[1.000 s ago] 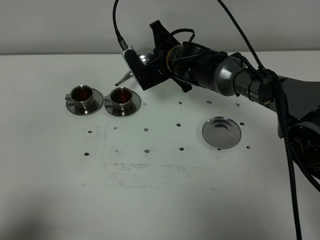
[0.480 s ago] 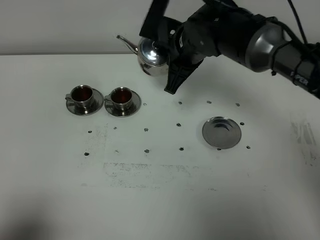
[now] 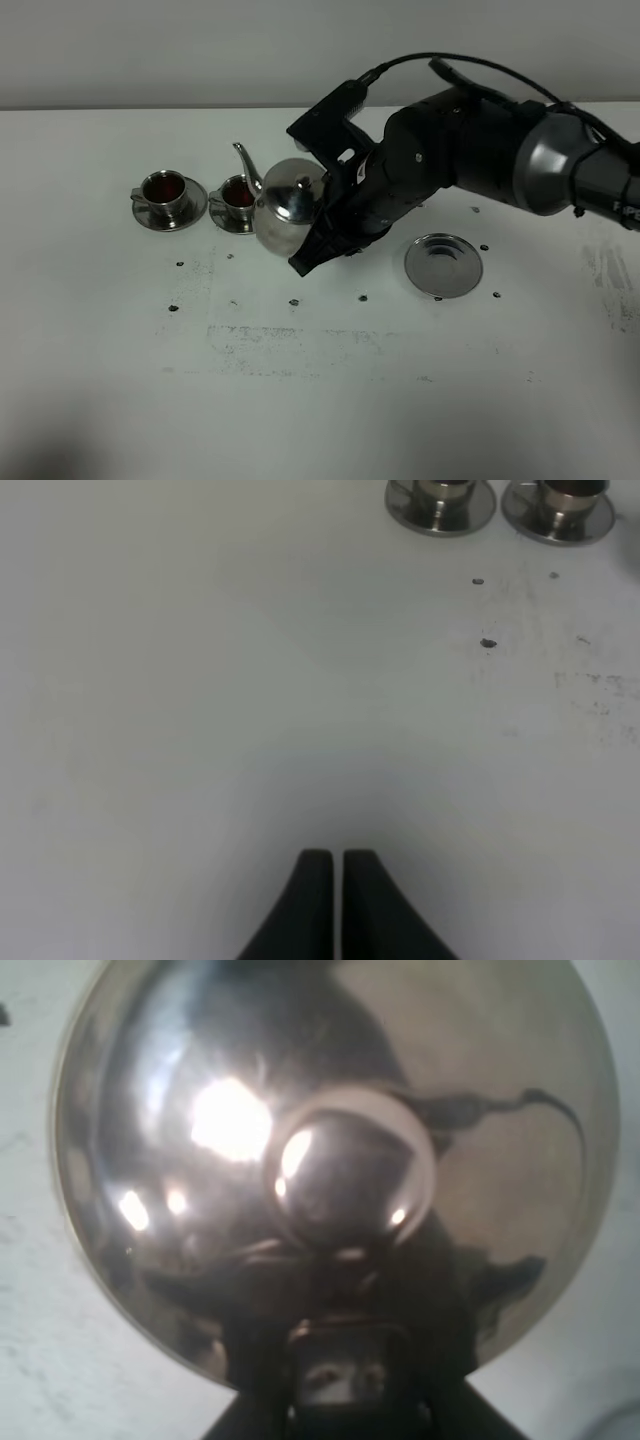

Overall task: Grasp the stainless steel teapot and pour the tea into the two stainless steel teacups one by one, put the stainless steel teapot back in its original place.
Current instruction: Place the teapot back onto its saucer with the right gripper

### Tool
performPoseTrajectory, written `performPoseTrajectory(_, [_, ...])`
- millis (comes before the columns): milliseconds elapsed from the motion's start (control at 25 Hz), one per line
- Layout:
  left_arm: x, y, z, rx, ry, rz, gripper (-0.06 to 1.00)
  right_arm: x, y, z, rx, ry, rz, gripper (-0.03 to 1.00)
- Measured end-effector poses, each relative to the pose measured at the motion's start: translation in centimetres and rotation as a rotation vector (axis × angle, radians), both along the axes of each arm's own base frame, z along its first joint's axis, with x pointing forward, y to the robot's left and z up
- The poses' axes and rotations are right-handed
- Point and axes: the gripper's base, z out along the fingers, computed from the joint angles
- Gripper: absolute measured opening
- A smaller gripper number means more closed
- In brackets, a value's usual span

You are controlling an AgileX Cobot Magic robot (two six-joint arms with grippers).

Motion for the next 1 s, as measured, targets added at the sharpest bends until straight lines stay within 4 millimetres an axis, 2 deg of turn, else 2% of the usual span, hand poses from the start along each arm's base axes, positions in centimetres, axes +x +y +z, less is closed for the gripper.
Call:
performPoseTrajectory(320, [0.0, 0.0, 0.0, 0.000, 0.000, 0.000, 0.06, 0.1, 1.2, -4.3, -0.010, 0.094, -0.012, 0.18])
performPoseTrajectory(440, [0.0, 0.0, 0.0, 0.000, 0.000, 0.000, 0.06, 0.1, 1.4, -5.4, -0.019, 0.123, -0.016, 0.18])
performPoseTrajectory(560, [0.0, 0.0, 0.0, 0.000, 0.000, 0.000, 0.06, 0.1, 1.4, -5.7, -0.022, 0.132, -0.018, 0.18])
performPoseTrajectory(640, [0.0, 0.0, 0.0, 0.000, 0.000, 0.000, 0.06, -0.1, 1.3, -5.2, -0.026, 0.137, -0.015, 0.18])
performPoseTrajectory(760, [0.0, 0.0, 0.0, 0.000, 0.000, 0.000, 0.06, -0.2, 0.1, -2.9, -0.035, 0.131, -0.029, 0.18])
performPoseTrajectory(840, [0.0, 0.0, 0.0, 0.000, 0.000, 0.000, 0.06, -0.1, -1.4, -1.0, -0.028, 0.117, -0.076, 0.18])
performPoseTrajectory(1000, [0.0, 0.0, 0.0, 0.000, 0.000, 0.000, 0.06, -0.8, -6.1, 1.8, 0.005, 0.065, -0.190, 0.18])
